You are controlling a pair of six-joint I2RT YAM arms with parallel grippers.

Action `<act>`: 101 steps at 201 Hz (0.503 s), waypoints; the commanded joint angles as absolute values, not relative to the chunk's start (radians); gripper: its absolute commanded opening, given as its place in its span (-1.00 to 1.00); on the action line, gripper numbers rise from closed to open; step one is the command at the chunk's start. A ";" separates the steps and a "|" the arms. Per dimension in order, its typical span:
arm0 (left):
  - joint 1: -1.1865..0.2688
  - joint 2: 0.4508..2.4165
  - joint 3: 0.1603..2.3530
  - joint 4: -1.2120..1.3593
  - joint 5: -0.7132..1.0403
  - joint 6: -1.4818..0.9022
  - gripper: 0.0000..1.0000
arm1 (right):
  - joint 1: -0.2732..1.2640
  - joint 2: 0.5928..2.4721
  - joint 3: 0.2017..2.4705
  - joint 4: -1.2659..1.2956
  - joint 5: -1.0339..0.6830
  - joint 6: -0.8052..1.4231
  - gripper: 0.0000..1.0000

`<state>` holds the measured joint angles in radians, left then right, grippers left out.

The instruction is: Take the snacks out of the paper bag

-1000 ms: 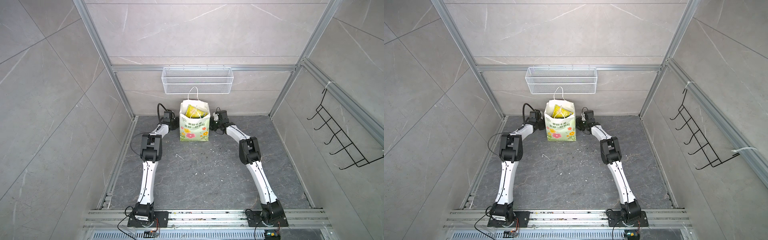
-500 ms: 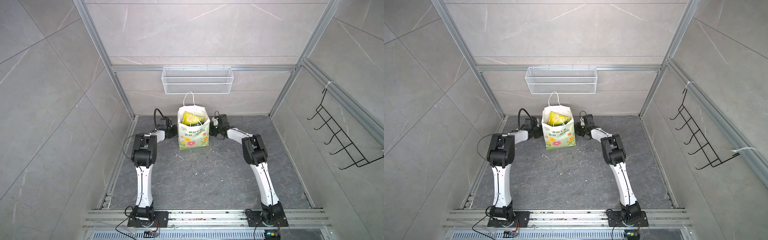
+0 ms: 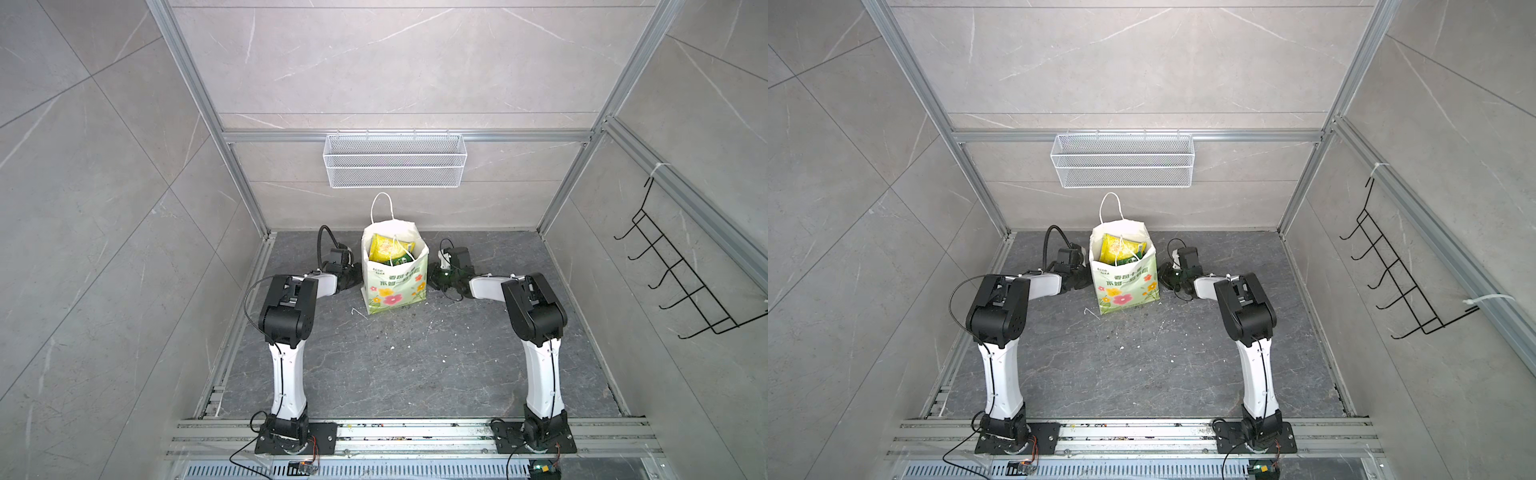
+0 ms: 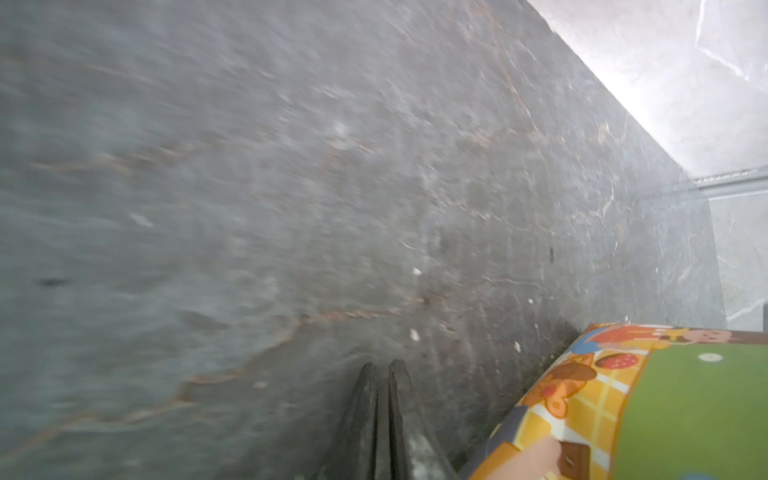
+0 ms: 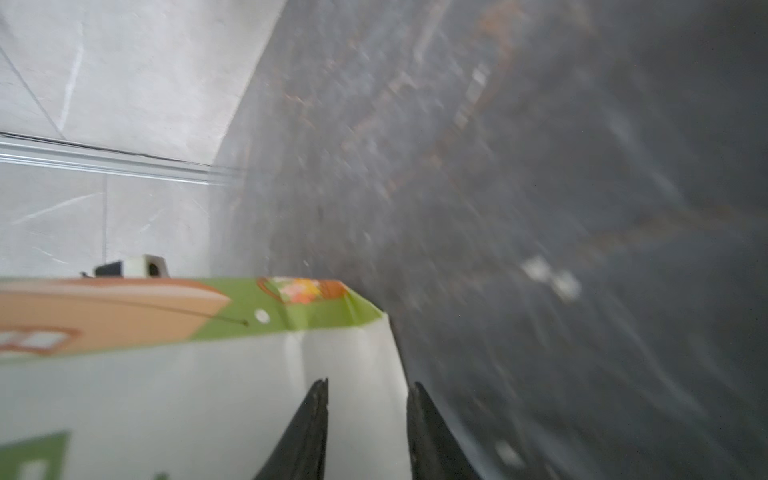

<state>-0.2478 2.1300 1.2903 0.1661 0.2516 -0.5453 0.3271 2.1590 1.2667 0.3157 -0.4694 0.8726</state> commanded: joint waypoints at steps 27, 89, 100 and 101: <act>-0.335 2.116 1.311 0.149 0.265 -0.500 -0.75 | 0.321 1.905 1.012 0.430 -0.339 0.887 -0.30; -0.344 2.075 1.291 0.117 0.231 -0.470 -0.74 | 0.314 1.682 0.839 0.397 -0.229 0.861 -0.27; -0.344 2.059 1.278 0.124 0.200 -0.461 -0.73 | 0.307 1.662 0.854 0.361 -0.193 0.839 -0.22; -0.344 2.057 1.276 0.124 0.197 -0.460 -0.73 | 0.306 1.662 0.857 0.358 -0.192 0.837 -0.21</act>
<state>-0.3378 2.1223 1.2877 0.1516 0.2363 -0.5049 0.3157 1.7252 0.8589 0.3859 -0.2848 0.8757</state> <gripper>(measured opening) 0.131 0.372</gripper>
